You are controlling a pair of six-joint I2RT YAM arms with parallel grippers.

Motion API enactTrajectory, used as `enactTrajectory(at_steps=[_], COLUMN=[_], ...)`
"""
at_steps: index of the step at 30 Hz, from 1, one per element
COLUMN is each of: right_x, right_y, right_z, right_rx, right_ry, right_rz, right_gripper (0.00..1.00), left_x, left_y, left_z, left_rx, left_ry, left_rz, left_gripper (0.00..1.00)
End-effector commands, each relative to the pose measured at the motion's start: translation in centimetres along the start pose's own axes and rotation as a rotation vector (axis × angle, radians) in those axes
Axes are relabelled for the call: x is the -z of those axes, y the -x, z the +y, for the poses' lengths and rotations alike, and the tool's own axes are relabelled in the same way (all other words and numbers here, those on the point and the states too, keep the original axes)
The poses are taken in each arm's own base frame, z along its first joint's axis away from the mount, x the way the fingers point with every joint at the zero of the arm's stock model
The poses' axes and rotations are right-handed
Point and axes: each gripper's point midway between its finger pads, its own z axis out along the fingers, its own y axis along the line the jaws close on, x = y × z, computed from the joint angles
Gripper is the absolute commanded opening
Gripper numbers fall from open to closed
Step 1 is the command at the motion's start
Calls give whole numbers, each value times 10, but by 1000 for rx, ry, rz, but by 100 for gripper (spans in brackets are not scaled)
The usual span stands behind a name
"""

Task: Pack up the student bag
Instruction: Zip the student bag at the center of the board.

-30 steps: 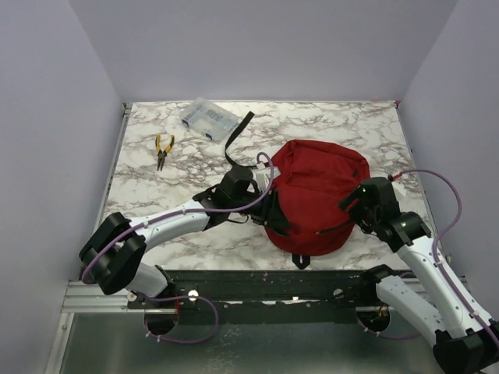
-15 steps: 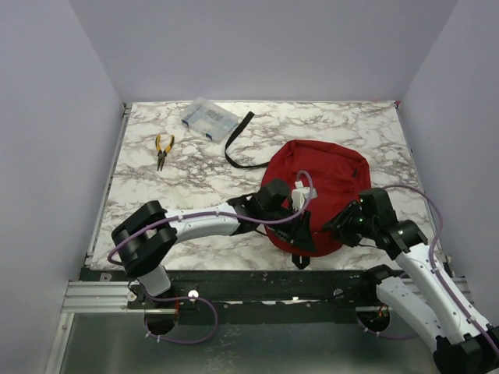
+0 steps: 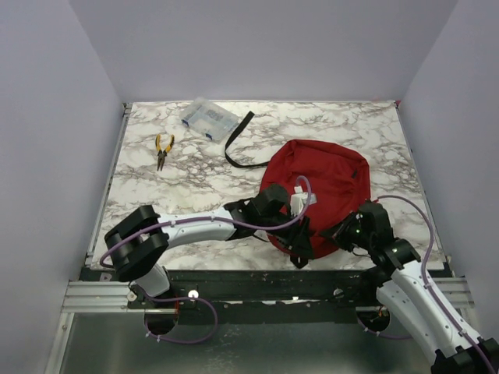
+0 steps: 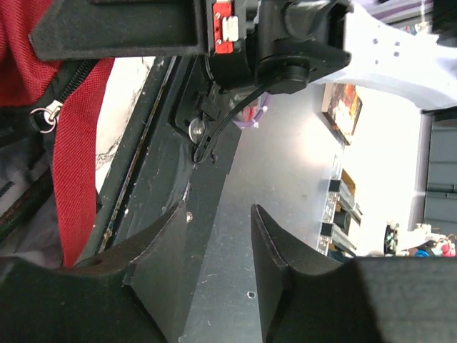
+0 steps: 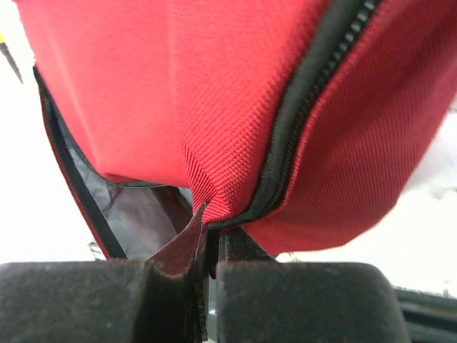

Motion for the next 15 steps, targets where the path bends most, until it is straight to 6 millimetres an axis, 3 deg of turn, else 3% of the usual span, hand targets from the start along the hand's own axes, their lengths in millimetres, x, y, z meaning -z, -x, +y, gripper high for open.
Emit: enactTrajectory(at_steps=[1,9,12,15], right_x=[4,38,50,50], right_y=[18,35,35,26], right_z=[41,92,108,113], right_rx=[156,341,345,336], right_ry=[275,637,762,843], right_rz=[-132,-356,-390,-359], right_gripper=[1,1,1,0], left_x=[29,61,72,81], left_y=[27,73,86,98], left_z=[-5,8,14,21], left_rx=[-31,43,37,37], left_ry=[15,48,81,126], left_rz=[-127,-271,-333,-398], left_gripper=[45,49,49,49])
